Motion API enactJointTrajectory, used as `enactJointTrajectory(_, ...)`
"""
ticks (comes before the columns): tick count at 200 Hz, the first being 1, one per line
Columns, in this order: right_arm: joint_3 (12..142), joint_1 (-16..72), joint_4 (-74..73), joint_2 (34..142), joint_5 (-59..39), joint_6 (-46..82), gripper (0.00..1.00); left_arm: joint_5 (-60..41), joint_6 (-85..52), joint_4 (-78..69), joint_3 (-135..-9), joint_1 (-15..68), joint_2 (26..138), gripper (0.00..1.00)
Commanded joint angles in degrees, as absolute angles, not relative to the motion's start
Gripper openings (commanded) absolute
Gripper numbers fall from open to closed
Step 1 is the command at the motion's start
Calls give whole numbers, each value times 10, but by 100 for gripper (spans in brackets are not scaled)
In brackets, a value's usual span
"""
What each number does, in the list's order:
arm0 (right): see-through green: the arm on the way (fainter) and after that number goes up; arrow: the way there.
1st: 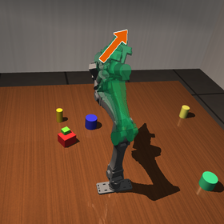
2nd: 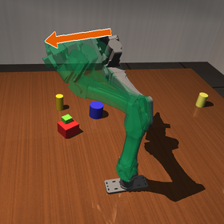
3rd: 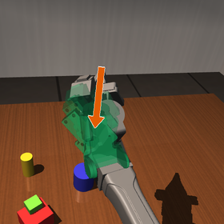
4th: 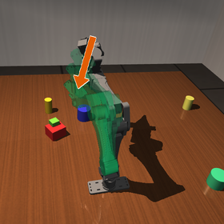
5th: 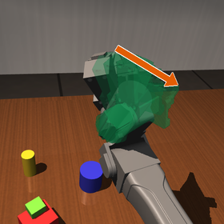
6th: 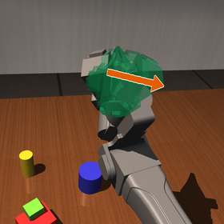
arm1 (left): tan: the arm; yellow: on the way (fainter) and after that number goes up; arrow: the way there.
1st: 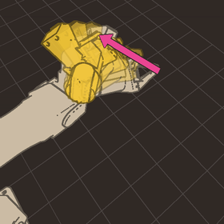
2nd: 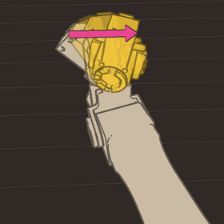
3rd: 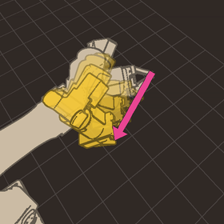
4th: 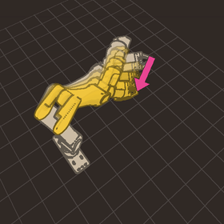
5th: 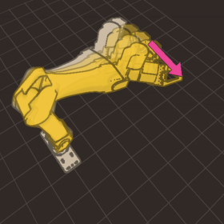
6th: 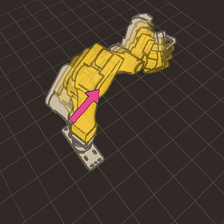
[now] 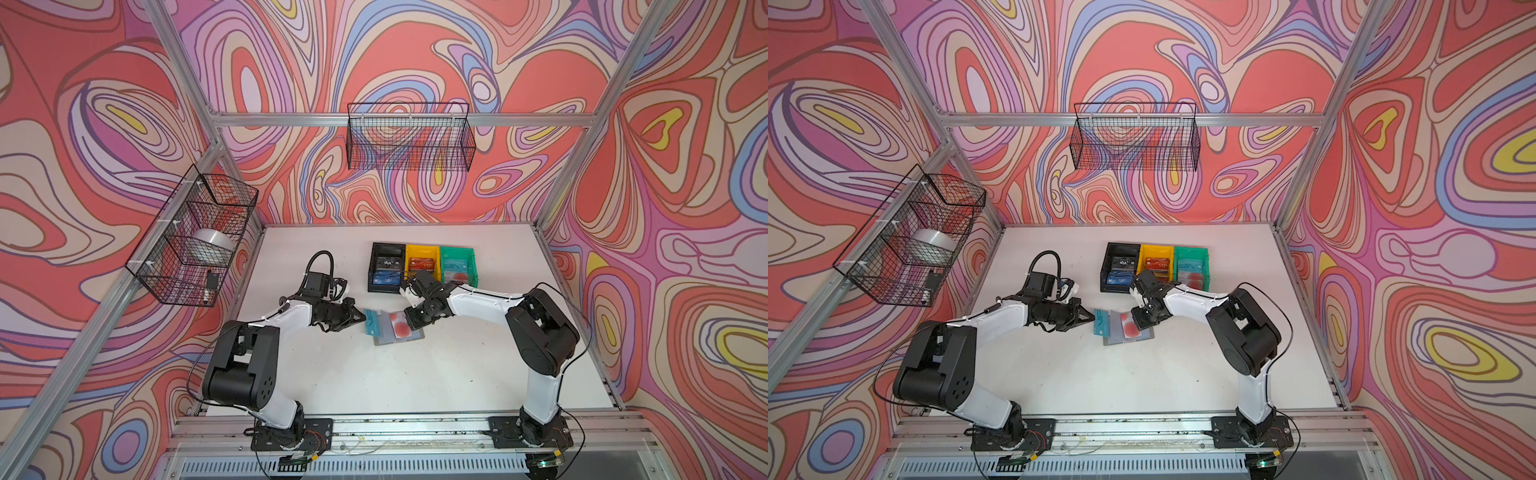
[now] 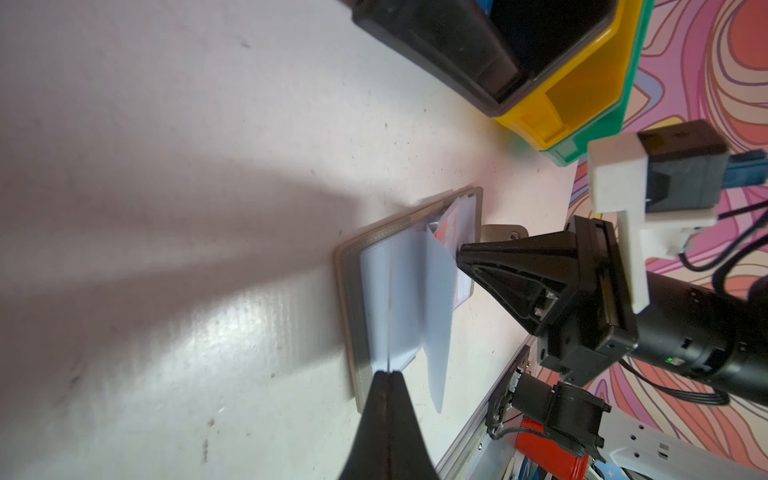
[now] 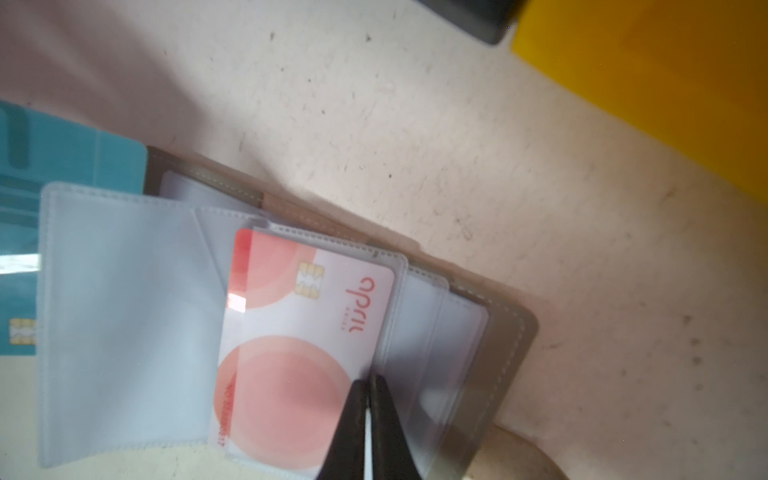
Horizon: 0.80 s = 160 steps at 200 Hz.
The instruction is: Take the credit cards out of the card holder
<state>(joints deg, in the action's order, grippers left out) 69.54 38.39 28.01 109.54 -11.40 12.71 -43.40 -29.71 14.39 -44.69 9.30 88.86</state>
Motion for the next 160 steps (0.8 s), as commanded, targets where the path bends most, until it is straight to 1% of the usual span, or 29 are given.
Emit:
enactJointTrajectory(1, 699, 388, 299, 1100, -105, 121, 9, -402, -275, 209, -467, 87, 848, 0)
enactJointTrajectory(30, 706, 388, 308, 1088, -105, 119, 10, -395, -272, 246, -487, 85, 806, 0)
enactJointTrajectory(57, 708, 388, 311, 1067, -107, 119, 12, -406, -276, 249, -495, 85, 780, 0)
enactJointTrajectory(76, 709, 388, 321, 1045, -103, 118, 16, -428, -283, 232, -491, 85, 772, 0)
enactJointTrajectory(99, 717, 388, 340, 1019, -103, 114, 23, -452, -290, 205, -484, 85, 779, 0)
enactJointTrajectory(109, 721, 388, 352, 991, -102, 111, 26, -461, -294, 192, -481, 85, 786, 0)
enactJointTrajectory(131, 727, 388, 373, 957, -106, 105, 29, -489, -308, 156, -469, 86, 802, 0)
enactJointTrajectory(160, 732, 380, 387, 919, -157, 103, 34, -542, -355, 39, -448, 96, 821, 0)
